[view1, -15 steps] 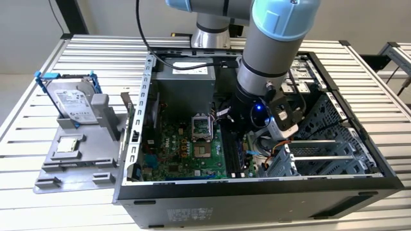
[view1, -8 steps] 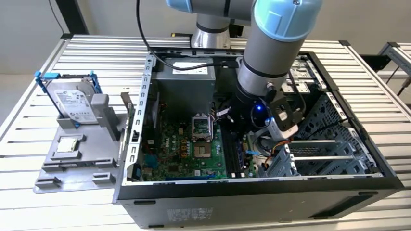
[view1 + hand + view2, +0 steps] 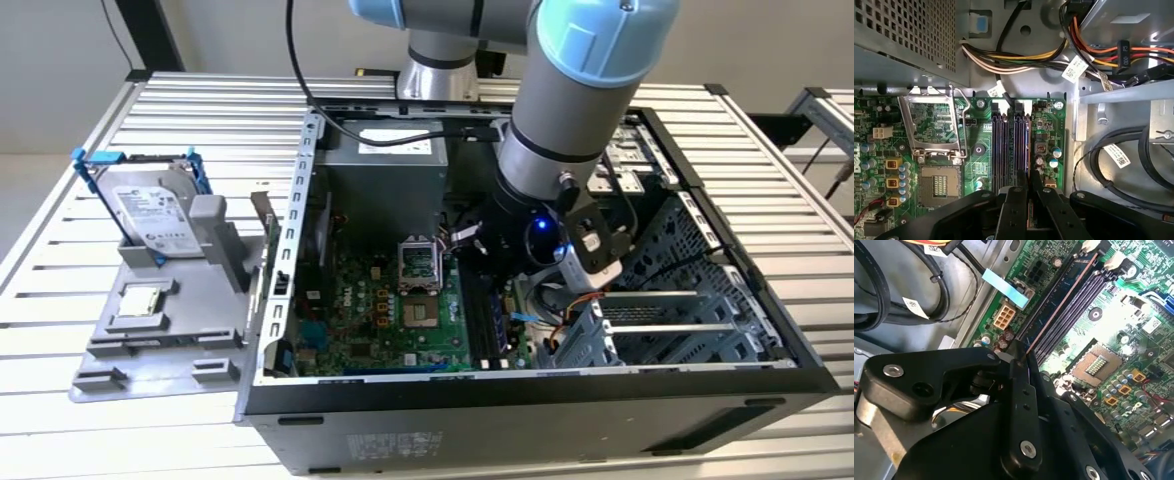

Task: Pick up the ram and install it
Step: 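Insert the ram into the slot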

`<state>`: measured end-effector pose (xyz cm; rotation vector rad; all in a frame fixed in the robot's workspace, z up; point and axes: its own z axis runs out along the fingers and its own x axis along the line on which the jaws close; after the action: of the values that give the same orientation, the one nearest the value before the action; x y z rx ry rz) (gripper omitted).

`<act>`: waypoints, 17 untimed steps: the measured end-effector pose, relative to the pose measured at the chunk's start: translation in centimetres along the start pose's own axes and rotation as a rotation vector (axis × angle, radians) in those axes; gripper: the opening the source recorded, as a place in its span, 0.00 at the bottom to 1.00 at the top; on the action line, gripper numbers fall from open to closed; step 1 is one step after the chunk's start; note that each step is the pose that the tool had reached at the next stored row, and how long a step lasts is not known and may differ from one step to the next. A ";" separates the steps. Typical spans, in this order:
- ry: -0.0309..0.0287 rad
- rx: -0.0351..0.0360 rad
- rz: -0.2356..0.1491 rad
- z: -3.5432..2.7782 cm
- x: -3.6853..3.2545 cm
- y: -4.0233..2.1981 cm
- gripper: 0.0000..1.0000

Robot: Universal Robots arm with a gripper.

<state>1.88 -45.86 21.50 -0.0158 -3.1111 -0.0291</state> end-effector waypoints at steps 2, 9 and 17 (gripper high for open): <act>0.0057 0.0002 0.000 0.00 -0.01 0.00 0.00; 0.0167 0.0004 0.000 0.00 -0.09 0.00 0.00; 0.0196 0.0004 0.000 0.12 -0.24 0.00 0.00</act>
<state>2.11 -45.86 21.37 -0.0162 -3.0914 -0.0284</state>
